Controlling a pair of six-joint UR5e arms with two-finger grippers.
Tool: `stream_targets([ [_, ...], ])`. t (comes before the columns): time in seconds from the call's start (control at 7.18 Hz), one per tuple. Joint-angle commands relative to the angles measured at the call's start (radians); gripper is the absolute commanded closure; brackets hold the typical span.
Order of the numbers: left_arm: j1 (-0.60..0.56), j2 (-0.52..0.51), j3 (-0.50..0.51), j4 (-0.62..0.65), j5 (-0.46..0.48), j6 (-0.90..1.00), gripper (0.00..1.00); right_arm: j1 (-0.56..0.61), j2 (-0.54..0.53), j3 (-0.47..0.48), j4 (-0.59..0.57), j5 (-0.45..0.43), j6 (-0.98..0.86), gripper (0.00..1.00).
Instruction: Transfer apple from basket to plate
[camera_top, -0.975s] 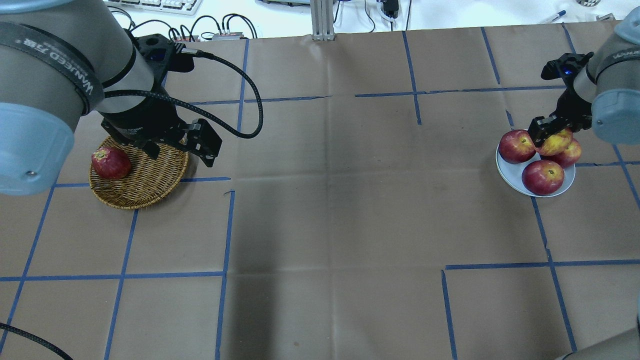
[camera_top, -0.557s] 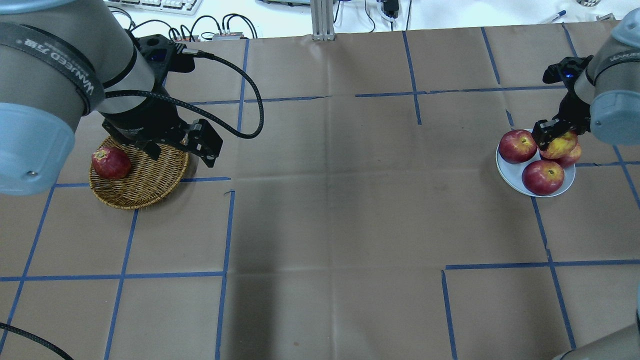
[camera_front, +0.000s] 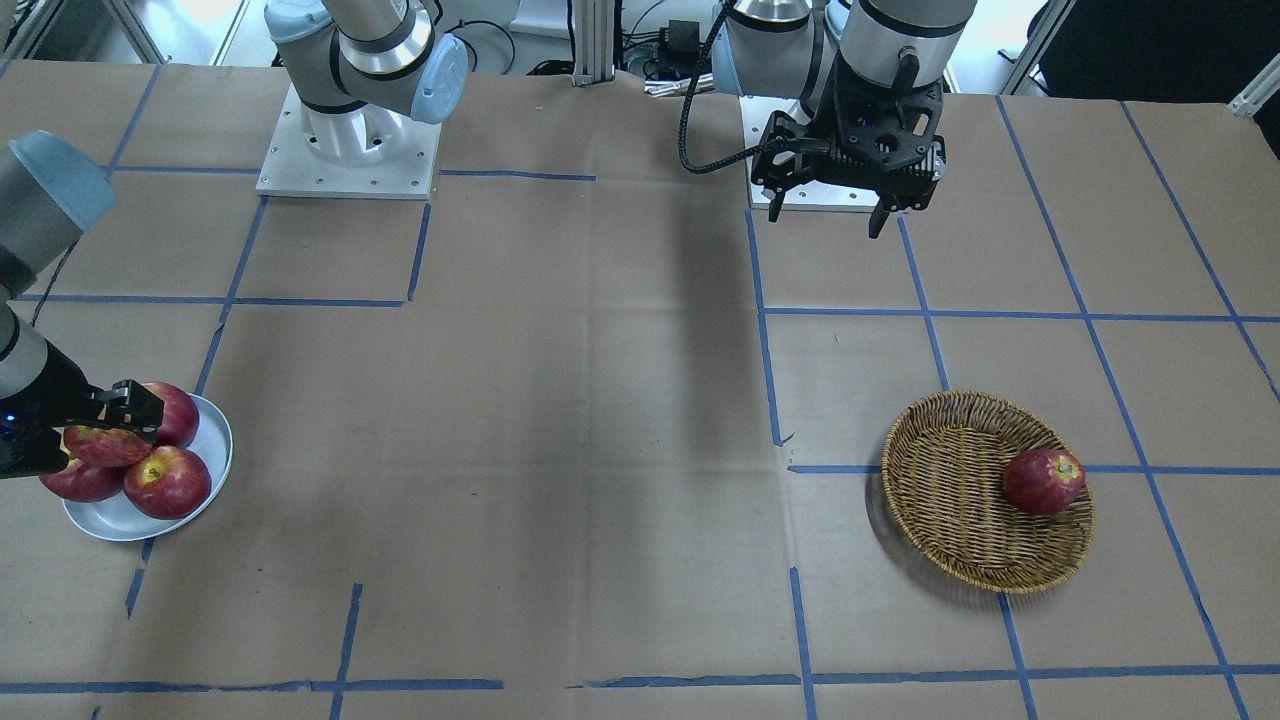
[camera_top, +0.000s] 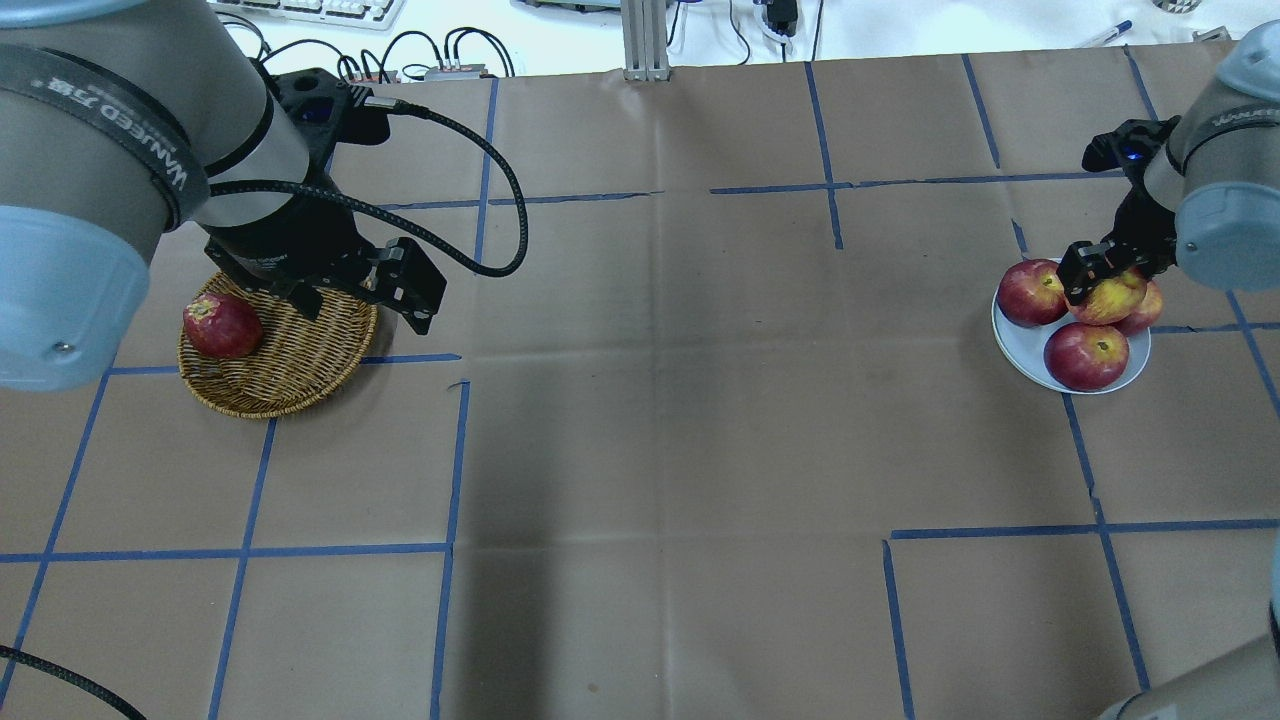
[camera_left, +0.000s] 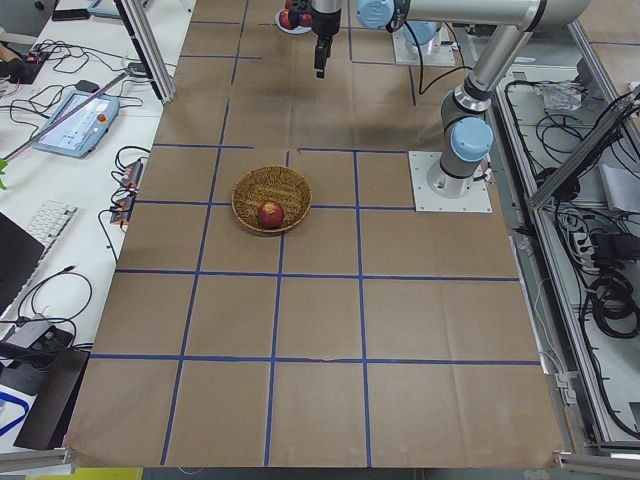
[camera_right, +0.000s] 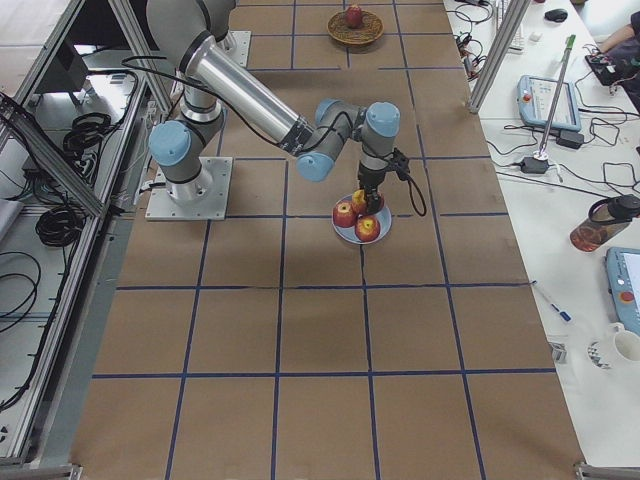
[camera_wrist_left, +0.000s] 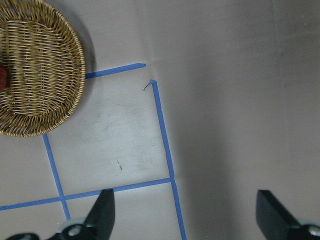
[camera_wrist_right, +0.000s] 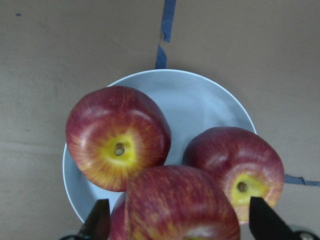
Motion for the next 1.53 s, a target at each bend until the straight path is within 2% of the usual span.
stream_targets([
  [0.0, 0.000, 0.000, 0.000, 0.001, 0.000, 0.000, 0.01, 0.011, -0.058, -0.043, 0.016, 0.006, 0.008, 0.00],
  [0.28, 0.000, 0.000, 0.001, 0.001, -0.002, 0.000, 0.01, 0.076, -0.167, -0.105, 0.173, 0.033, 0.058, 0.00],
  [0.42, 0.000, 0.000, 0.000, 0.001, -0.002, 0.000, 0.01, 0.124, -0.215, -0.137, 0.302, 0.035, 0.141, 0.00],
  [0.56, 0.000, 0.000, 0.000, 0.001, 0.000, 0.000, 0.01, 0.180, -0.255, -0.155, 0.367, 0.035, 0.251, 0.00],
  [0.7, 0.000, 0.000, 0.000, 0.001, 0.000, -0.002, 0.01, 0.239, -0.270, -0.160, 0.399, 0.032, 0.297, 0.00],
  [1.11, 0.000, 0.000, 0.000, 0.000, 0.001, 0.000, 0.01, 0.417, -0.278, -0.162, 0.403, 0.032, 0.543, 0.00],
  [1.39, 0.000, -0.002, 0.000, 0.000, 0.004, 0.000, 0.01, 0.436, -0.289, -0.162, 0.421, 0.050, 0.549, 0.00],
])
